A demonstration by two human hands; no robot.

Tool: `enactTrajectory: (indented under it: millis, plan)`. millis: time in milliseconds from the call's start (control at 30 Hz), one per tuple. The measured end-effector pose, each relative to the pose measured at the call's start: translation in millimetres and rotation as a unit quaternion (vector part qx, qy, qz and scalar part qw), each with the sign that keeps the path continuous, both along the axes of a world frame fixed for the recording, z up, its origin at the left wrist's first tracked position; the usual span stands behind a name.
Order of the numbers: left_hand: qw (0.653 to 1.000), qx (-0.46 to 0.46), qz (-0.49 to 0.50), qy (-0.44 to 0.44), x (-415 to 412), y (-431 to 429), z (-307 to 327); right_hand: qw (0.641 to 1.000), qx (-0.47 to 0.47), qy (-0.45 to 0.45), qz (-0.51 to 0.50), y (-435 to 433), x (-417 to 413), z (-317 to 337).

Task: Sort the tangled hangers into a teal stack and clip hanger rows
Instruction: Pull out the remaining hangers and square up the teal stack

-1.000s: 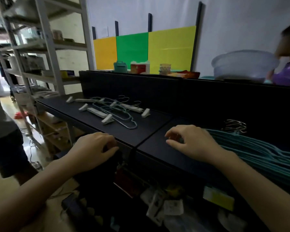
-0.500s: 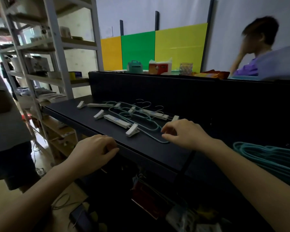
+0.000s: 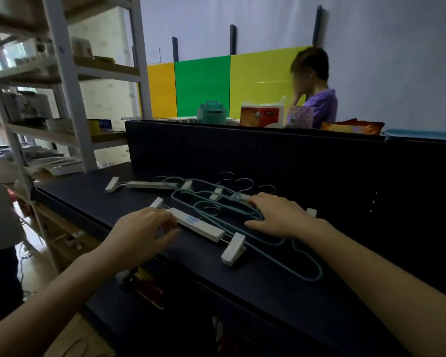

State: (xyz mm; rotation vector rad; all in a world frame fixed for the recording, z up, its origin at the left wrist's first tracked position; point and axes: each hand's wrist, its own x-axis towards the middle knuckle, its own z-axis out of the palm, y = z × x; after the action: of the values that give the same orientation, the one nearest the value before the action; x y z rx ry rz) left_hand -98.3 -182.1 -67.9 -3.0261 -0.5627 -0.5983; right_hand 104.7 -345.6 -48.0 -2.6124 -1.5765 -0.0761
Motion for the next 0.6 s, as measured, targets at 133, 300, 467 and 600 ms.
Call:
enactTrajectory:
  millis: [133,300,467,600]
  plan:
    - [1.000,-0.004,-0.016,-0.021,7.8,33.1,-1.0,1.000,-0.023,0.004,-0.005,25.1,5.1,-6.1]
    - [0.999,0.010,-0.046,-0.021,27.1,77.6,1.6,0.998,-0.050,0.014,-0.034,51.2,9.3,-10.9]
    - [0.996,0.020,-0.087,-0.019,46.6,112.2,6.8,0.994,-0.073,-0.005,-0.084,63.8,12.7,-7.6]
    - [0.991,0.011,-0.132,-0.035,59.7,126.1,10.2,0.990,-0.085,-0.053,-0.102,69.2,9.3,-8.1]
